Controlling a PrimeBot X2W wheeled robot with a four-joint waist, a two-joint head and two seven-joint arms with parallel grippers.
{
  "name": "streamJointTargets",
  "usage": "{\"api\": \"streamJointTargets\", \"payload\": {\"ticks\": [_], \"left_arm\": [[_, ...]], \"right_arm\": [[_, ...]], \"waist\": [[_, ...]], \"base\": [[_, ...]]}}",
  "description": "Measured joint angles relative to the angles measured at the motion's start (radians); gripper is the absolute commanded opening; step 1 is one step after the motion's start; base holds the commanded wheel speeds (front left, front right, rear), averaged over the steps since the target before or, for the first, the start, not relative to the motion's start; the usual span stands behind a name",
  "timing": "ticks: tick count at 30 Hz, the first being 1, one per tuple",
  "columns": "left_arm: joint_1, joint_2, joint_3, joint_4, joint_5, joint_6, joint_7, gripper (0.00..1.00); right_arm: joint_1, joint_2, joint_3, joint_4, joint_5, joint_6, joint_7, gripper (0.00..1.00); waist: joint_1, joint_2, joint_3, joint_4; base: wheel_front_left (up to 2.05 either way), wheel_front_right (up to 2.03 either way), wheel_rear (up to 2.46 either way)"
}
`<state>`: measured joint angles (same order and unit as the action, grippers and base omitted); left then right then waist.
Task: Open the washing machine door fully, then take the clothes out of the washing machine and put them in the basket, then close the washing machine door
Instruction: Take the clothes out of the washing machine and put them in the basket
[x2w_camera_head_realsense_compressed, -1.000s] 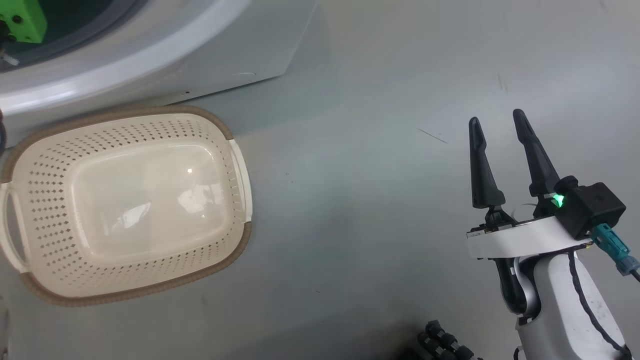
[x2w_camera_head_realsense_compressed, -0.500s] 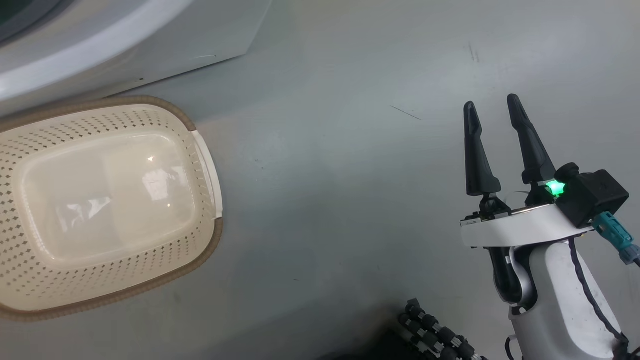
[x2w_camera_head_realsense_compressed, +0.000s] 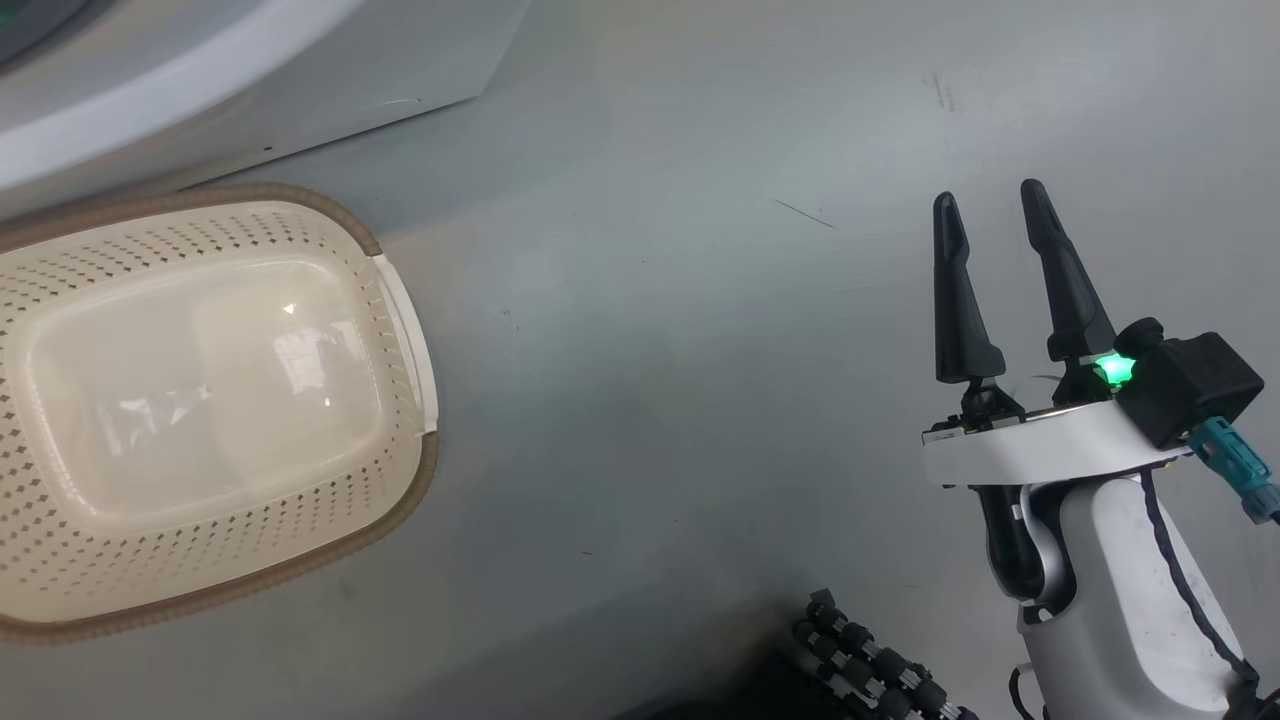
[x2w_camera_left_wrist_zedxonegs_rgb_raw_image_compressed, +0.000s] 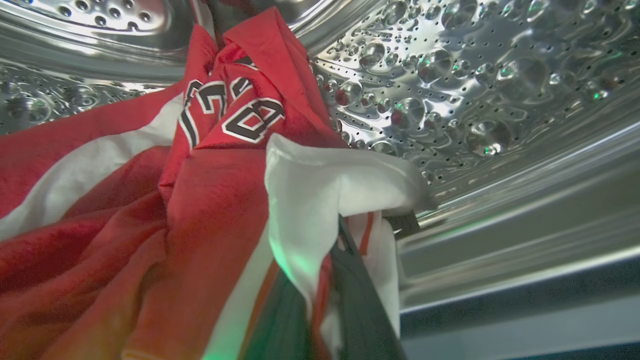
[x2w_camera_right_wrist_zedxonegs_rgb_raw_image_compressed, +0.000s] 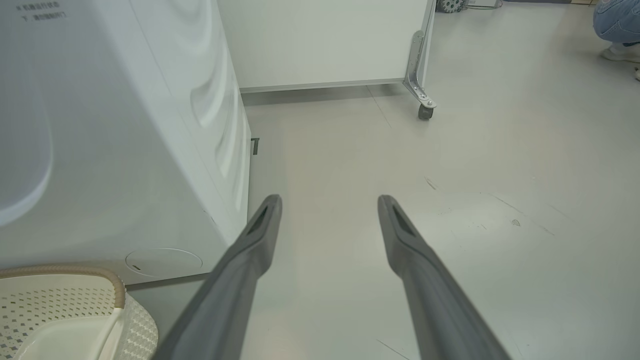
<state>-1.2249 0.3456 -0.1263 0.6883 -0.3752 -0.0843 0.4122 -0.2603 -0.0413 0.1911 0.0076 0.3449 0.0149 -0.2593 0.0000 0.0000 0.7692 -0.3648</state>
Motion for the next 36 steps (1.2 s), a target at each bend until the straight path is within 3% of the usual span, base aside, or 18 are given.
{"api": "streamJointTargets", "payload": {"ticks": [14, 36], "left_arm": [[0.028, -0.055, 0.029, -0.004, -0.004, 0.015, -0.234, 0.00], [0.369, -0.157, 0.031, -0.111, -0.002, 0.030, -0.649, 0.00]], "right_arm": [[-0.007, 0.000, -0.030, -0.001, -0.014, -0.009, 0.000, 1.00], [0.014, -0.001, -0.074, 0.041, -0.085, 0.005, 0.000, 1.00]], "waist": [[0.0000, 0.0000, -0.021, 0.054], [0.0000, 0.0000, -0.159, 0.169]], "base": [[0.00, 0.00, 0.00], [0.00, 0.00, 0.00]]}}
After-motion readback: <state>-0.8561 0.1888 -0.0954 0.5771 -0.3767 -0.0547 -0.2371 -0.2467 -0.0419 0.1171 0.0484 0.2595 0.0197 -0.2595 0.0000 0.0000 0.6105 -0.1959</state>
